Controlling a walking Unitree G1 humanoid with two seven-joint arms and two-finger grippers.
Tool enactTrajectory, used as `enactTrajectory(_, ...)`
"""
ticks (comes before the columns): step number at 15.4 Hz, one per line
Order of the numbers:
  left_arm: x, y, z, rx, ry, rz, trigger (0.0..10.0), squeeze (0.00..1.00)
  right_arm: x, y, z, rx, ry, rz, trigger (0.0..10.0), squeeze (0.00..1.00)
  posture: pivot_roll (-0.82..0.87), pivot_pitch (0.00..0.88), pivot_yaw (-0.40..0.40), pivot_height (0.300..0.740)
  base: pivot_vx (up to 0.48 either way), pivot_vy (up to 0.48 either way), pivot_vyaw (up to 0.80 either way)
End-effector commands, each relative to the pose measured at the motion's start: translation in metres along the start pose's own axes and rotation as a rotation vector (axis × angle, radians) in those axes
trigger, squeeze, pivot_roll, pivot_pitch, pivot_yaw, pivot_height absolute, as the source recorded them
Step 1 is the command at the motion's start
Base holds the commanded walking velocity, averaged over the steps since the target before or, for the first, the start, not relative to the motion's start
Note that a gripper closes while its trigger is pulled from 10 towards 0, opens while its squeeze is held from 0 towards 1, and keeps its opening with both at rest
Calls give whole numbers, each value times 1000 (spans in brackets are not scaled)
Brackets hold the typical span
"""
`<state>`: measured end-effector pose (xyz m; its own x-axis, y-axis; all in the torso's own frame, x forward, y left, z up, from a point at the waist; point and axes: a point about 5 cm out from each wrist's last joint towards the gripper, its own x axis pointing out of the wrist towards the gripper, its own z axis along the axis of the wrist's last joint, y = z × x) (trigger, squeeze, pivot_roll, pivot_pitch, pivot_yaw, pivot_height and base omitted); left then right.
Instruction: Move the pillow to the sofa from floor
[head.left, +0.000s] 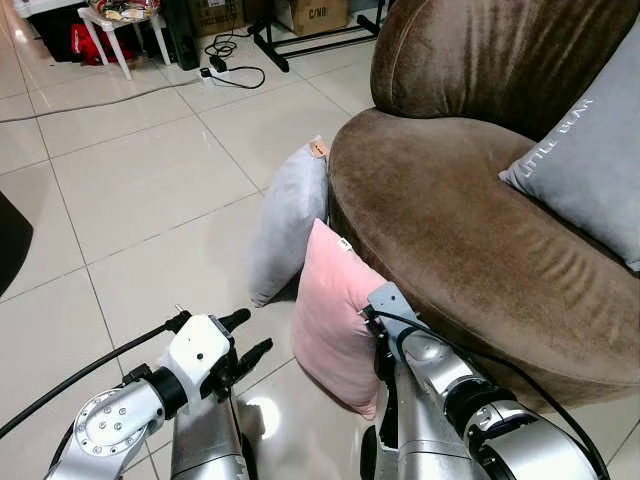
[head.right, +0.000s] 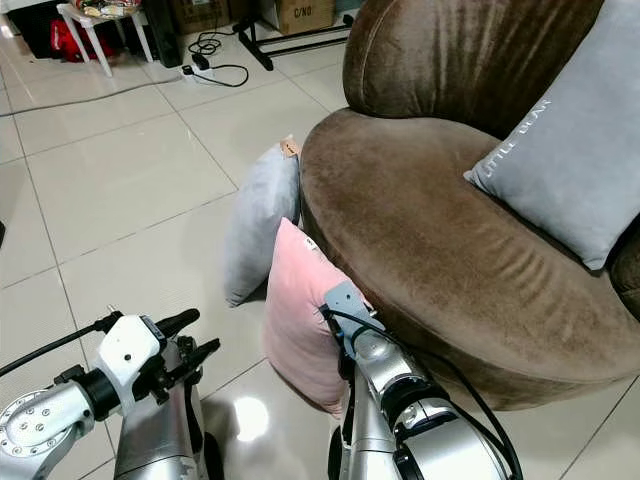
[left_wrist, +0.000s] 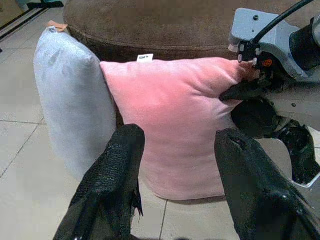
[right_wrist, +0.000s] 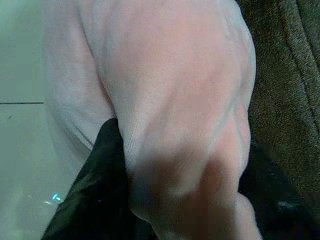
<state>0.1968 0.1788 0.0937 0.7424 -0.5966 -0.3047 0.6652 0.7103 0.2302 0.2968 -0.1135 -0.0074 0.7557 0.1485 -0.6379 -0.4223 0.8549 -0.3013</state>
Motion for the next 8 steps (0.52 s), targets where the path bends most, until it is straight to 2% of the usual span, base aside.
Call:
enactTrajectory(1, -1, -5, 2, -22, -2, -30, 10000, 0, 0, 1, -3, 0, 18, 14, 0, 0, 87, 128, -35, 457, 0, 0, 0)
enactTrajectory(2, -2, -10, -1, -61, 26, -74, 10000, 0, 0, 1, -3, 0, 19, 20, 0, 0, 86, 113, -38, 457, 0, 0, 0)
enactTrajectory(5, -4, -15, -6, -114, 56, -112, 10000, 0, 0, 3, -2, 1, 20, 34, 0, 0, 91, 74, -42, 457, 0, 0, 0)
enactTrajectory(8, -4, -16, -6, -133, 61, -115, 10000, 0, 0, 4, -2, 3, 18, 53, 0, 0, 93, 49, -53, 457, 0, 0, 0)
